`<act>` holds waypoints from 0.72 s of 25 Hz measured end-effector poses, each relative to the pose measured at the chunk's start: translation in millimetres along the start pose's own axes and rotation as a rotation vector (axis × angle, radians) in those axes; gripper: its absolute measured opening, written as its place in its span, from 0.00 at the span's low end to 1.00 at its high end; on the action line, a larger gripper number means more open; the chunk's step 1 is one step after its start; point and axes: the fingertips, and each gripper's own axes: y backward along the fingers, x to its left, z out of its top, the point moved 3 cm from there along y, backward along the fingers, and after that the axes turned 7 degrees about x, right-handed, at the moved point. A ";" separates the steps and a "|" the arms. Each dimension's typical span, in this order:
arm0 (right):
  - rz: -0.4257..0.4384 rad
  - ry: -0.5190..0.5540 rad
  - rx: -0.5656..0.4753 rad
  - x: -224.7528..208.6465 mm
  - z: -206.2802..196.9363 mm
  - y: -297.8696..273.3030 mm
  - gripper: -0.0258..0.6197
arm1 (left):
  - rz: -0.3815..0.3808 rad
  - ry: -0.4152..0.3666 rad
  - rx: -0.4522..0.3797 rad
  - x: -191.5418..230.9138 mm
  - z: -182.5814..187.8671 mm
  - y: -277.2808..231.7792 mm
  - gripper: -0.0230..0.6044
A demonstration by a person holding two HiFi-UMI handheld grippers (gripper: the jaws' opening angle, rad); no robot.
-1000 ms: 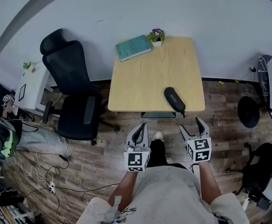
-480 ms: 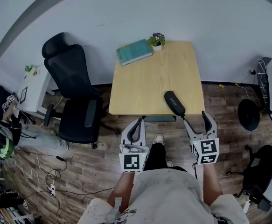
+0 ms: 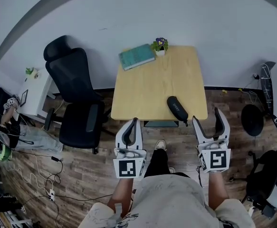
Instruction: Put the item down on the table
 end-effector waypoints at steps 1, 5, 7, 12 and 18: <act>-0.001 0.004 -0.003 0.0 1.3 0.1 0.56 | 0.004 0.000 -0.001 0.9 1.4 0.7 0.05; 0.013 -0.010 -0.001 2.2 4.4 -2.1 0.56 | 0.010 -0.002 -0.002 3.7 3.6 1.4 0.05; 0.026 -0.024 -0.003 3.9 5.2 -1.5 0.56 | 0.011 0.000 0.000 3.7 2.6 1.8 0.05; 0.033 -0.018 0.003 4.9 2.3 -0.4 0.56 | 0.009 0.006 0.009 -1.7 -0.9 2.0 0.05; 0.027 -0.029 0.006 4.6 -1.4 -0.1 0.56 | 0.001 0.010 0.010 -6.5 -1.4 0.6 0.05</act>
